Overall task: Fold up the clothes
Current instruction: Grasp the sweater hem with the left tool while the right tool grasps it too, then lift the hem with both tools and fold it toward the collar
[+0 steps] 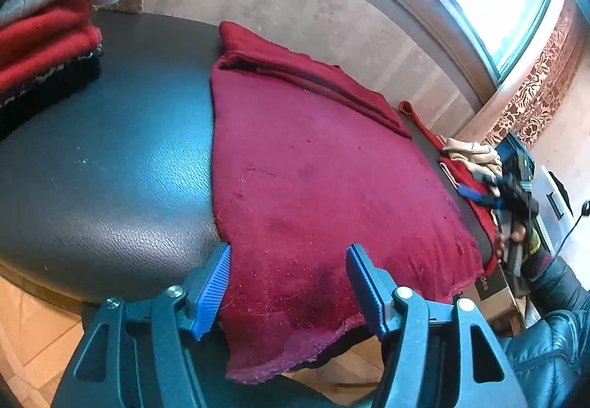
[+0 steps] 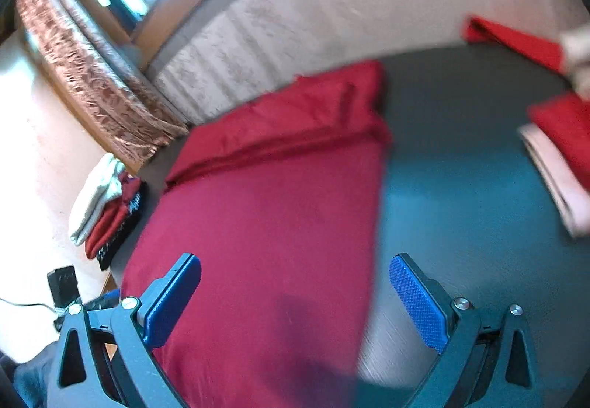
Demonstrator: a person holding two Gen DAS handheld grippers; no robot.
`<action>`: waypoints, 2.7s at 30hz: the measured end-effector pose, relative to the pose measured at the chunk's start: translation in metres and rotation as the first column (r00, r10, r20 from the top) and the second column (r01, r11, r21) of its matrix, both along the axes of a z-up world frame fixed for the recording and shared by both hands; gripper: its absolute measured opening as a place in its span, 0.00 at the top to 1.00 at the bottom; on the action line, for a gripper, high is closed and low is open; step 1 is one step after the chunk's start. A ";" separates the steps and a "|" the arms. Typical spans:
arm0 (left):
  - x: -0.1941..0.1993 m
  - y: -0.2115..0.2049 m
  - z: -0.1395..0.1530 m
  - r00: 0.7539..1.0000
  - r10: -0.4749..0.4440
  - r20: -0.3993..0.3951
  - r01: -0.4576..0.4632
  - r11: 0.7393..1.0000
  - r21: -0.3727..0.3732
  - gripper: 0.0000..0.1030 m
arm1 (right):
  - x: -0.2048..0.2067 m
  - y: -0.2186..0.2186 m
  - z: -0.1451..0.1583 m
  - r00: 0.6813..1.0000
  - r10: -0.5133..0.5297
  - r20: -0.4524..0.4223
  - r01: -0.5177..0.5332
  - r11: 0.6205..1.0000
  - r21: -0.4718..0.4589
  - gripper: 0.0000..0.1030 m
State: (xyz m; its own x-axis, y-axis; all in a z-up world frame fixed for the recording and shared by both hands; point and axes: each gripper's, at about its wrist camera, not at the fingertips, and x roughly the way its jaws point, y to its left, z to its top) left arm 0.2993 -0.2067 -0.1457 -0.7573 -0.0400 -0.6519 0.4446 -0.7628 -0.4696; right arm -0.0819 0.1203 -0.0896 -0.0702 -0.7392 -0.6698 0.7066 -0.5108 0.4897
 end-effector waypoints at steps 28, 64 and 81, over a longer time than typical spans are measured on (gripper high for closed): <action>-0.012 -0.011 -0.003 0.997 -0.050 0.066 0.047 0.998 0.046 0.84 | 0.070 0.018 -0.021 0.974 0.200 0.107 -0.214 0.966 0.145 0.57; -0.120 -0.149 0.117 0.964 -0.030 -0.266 0.045 0.998 0.050 1.00 | -0.047 -0.093 0.050 0.974 0.099 0.205 -0.038 0.958 -0.283 0.91; -0.003 -0.002 -0.014 0.966 -0.248 0.068 0.209 0.913 0.351 0.69 | -0.043 -0.072 -0.016 0.955 0.051 0.293 -0.006 0.988 -0.152 0.87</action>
State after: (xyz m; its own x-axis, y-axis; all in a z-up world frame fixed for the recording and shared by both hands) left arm 0.2960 -0.2090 -0.1592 -0.6433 0.3632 -0.6740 0.3399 -0.6534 -0.6764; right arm -0.1249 0.0486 -0.1053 0.1360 -0.8305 -0.5402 0.5322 -0.3987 0.7469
